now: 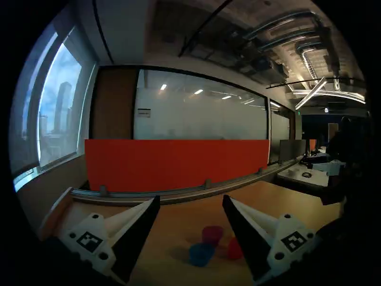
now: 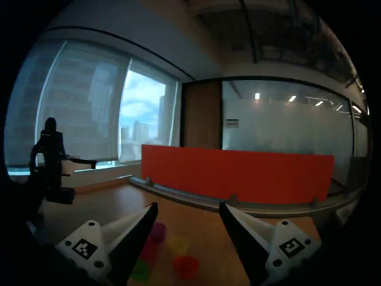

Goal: Pour water

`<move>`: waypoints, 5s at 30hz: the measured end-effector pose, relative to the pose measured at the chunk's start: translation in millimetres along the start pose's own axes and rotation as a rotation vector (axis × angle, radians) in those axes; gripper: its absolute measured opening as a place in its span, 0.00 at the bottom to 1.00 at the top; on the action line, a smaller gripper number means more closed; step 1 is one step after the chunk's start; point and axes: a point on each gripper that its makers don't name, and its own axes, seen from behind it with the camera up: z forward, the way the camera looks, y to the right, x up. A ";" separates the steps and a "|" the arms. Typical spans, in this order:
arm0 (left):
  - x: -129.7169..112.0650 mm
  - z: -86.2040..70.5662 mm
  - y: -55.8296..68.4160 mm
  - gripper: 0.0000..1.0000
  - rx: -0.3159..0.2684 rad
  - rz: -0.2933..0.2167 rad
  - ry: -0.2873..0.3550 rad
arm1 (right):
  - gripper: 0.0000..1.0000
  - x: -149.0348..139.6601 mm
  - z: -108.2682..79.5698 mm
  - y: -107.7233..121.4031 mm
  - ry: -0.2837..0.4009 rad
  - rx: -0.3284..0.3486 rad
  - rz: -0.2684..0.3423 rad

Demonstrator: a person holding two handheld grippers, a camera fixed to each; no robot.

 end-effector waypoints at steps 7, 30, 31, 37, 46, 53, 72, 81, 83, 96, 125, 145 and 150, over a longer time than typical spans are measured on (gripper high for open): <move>0.2 0.7 10.7 0.97 -0.064 0.005 0.004 | 0.99 1.1 -0.8 -25.2 0.001 0.099 0.011; -53.3 9.4 16.0 0.97 -0.124 0.036 -0.156 | 0.99 -60.0 -11.6 -61.8 -0.206 0.260 -0.048; -56.6 9.5 16.8 0.97 -0.129 0.037 -0.165 | 0.99 -63.0 -12.8 -62.6 -0.216 0.264 -0.053; -81.7 9.3 23.7 0.97 -0.168 0.056 -0.233 | 0.99 -82.7 -19.9 -68.9 -0.275 0.294 -0.084; -109.6 10.7 32.4 0.97 -0.204 0.096 -0.295 | 0.99 -107.4 -25.4 -77.0 -0.337 0.334 -0.108; -130.0 13.2 33.3 0.97 -0.204 0.103 -0.331 | 0.99 -126.1 -24.5 -84.2 -0.362 0.354 -0.114; -193.5 20.0 32.4 0.97 -0.210 0.105 -0.439 | 0.99 -196.9 -18.7 -99.1 -0.474 0.403 -0.095; -216.6 26.0 30.1 0.97 -0.203 0.103 -0.482 | 0.99 -220.8 -12.1 -105.6 -0.510 0.425 -0.090; -221.0 27.9 29.6 0.97 -0.202 0.106 -0.491 | 0.99 -226.3 -9.9 -107.5 -0.516 0.428 -0.095; -241.0 40.0 26.4 0.98 -0.195 0.145 -0.525 | 0.99 -266.3 5.4 -116.5 -0.570 0.448 -0.131; -254.4 49.7 15.8 0.98 -0.183 0.148 -0.557 | 0.93 -294.1 43.3 -138.8 -0.580 0.498 -0.102; -269.3 67.3 18.2 0.97 -0.197 0.144 -0.601 | 0.89 -275.6 39.5 -122.6 -0.546 0.472 -0.096; -273.5 77.3 19.7 0.97 -0.200 0.141 -0.615 | 0.89 -272.2 37.3 -115.9 -0.540 0.458 -0.096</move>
